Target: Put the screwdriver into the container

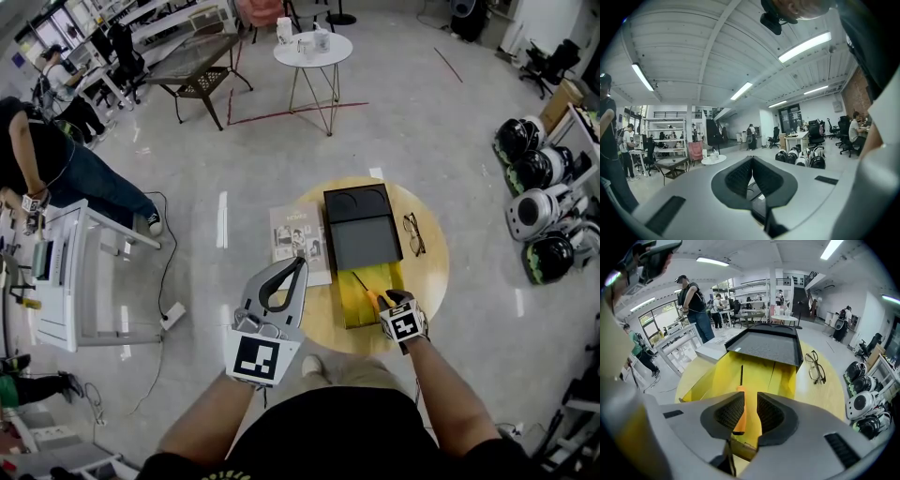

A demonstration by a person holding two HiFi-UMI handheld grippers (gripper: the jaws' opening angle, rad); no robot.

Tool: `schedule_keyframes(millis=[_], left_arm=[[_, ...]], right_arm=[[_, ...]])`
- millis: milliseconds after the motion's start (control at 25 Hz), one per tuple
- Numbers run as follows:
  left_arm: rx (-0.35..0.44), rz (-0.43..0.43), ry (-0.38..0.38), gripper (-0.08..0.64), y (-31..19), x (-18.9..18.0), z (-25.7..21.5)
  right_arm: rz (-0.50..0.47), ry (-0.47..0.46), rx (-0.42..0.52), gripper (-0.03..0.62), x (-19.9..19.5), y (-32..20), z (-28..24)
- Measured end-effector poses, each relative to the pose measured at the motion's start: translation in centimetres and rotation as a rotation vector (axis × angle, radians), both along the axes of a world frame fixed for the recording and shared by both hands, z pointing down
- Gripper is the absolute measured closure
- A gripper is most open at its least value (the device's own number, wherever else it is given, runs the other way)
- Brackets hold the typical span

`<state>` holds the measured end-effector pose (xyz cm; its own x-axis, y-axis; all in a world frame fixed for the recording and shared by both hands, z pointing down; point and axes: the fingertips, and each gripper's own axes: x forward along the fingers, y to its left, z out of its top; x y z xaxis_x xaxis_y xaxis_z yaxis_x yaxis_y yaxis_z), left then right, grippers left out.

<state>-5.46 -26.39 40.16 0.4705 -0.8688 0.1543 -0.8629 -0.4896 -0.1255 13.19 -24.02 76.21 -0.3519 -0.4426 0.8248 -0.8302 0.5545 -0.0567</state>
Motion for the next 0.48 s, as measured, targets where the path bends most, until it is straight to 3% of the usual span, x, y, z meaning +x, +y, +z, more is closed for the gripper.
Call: schedule_keyframes(millis=[160, 240, 480], left_arm=[[0.003, -0.001, 0.008, 0.543, 0.2, 0.0, -0.1], [0.006, 0.002, 0.011, 0.543, 0.2, 0.1, -0.2], [0.019, 0.025, 0.026, 0.543, 0.4, 0.5, -0.9]], right_arm=[[0.017, -0.004, 0.046, 0.528, 0.6, -0.2, -1.2], [0.029, -0.004, 0.074, 0.58, 0.9, -0.3, -2.1], [0.035, -0.042, 0.126, 0.578, 0.7, -0.1, -4.4]])
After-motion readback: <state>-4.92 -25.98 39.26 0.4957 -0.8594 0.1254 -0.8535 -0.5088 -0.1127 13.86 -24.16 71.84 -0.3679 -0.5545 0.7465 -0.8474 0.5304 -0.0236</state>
